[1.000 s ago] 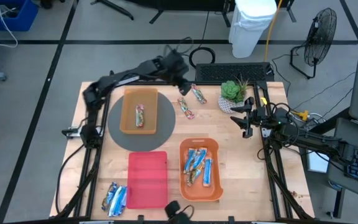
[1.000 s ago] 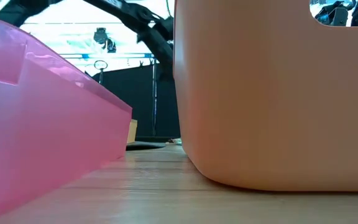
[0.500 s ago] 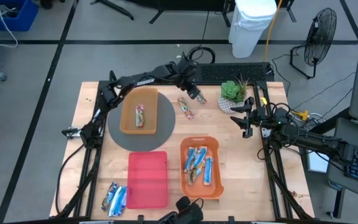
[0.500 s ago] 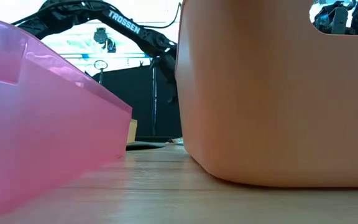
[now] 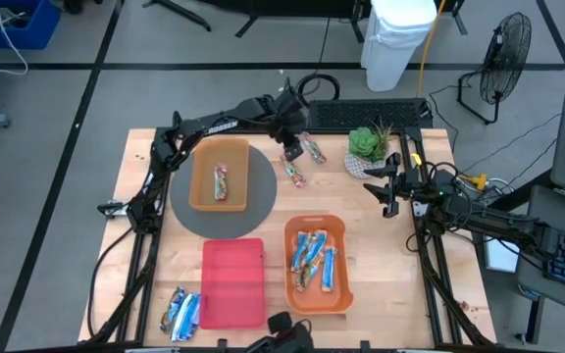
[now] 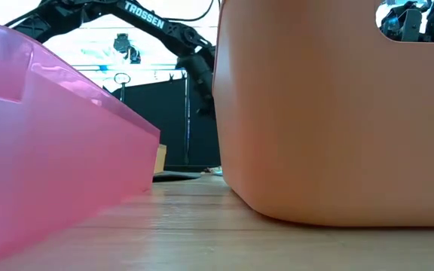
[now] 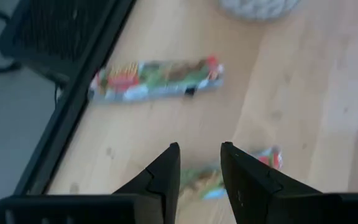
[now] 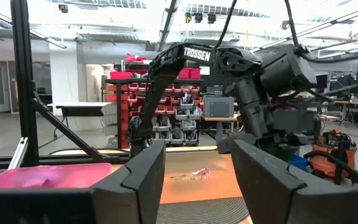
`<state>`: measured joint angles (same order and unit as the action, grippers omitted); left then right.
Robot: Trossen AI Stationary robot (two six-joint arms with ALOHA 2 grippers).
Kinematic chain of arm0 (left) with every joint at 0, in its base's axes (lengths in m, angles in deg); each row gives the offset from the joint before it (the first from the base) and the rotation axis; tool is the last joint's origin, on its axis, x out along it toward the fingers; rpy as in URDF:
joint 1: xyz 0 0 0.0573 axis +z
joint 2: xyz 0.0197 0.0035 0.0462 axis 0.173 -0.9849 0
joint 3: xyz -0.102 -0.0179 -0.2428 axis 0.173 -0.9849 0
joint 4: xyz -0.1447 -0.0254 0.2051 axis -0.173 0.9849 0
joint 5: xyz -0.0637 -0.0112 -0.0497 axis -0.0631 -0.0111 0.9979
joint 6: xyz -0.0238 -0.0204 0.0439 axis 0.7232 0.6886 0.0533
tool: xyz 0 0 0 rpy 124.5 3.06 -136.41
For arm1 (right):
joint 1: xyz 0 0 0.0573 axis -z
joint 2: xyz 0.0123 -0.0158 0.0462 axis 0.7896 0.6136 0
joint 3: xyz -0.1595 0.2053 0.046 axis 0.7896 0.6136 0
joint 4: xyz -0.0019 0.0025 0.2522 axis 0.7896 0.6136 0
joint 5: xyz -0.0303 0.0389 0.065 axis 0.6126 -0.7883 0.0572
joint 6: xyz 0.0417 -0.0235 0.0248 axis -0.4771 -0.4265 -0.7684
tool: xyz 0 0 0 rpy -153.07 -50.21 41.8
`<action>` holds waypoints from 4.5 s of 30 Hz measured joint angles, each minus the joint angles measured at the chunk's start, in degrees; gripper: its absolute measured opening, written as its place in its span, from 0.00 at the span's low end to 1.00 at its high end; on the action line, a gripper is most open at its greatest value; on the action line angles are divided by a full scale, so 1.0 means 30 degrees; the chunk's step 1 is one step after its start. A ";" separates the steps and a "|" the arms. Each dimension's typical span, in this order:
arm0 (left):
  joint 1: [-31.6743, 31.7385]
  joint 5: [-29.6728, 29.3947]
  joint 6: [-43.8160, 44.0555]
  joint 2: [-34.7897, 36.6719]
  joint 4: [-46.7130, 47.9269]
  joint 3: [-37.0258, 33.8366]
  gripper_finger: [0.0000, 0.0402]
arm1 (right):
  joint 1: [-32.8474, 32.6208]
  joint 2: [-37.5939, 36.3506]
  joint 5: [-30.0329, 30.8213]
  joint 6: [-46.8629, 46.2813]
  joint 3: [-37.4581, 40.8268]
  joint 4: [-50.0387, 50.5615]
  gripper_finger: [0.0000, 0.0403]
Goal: Pick and place Granola Bars by type
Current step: Put the red granola bar into the light orange bin
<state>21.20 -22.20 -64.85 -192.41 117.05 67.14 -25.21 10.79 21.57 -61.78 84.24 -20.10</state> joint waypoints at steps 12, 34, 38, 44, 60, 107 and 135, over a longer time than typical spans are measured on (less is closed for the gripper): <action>-0.0161 0.2046 0.0255 0.0036 0.1773 -0.1551 0.01 | -0.0007 0.0007 0.0000 0.0000 0.0000 0.0000 0.44; -0.0775 0.2660 0.3450 0.0007 -0.3133 -0.4803 0.41 | -0.0008 0.0014 0.0000 0.0000 0.0000 0.0000 0.44; -0.0815 0.2637 0.3480 0.0007 -0.3151 -0.4803 0.46 | -0.0009 0.0007 0.0000 0.0000 0.0000 0.0000 0.44; -0.0974 0.1971 0.3542 0.0007 -0.2998 -0.4803 0.45 | -0.0014 0.0014 0.0000 0.0000 0.0000 0.0000 0.44; -0.1981 -0.1642 0.2209 0.0007 -0.2229 -0.4803 0.39 | -0.0011 0.0007 0.0000 0.0000 0.0000 0.0002 0.43; -0.0300 -0.0054 -0.0032 0.1056 0.0033 -0.2523 0.29 | -0.0015 0.0010 0.0000 0.0000 -0.0002 0.0000 0.44; -0.0761 0.2834 -0.1189 1.8430 -2.6607 -2.6948 0.01 | -0.0020 0.0091 0.0739 -0.4331 0.0000 -0.1459 0.43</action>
<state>18.92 -13.70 -68.41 -137.12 37.23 -13.71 -25.27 11.06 23.79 -74.77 84.24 -24.48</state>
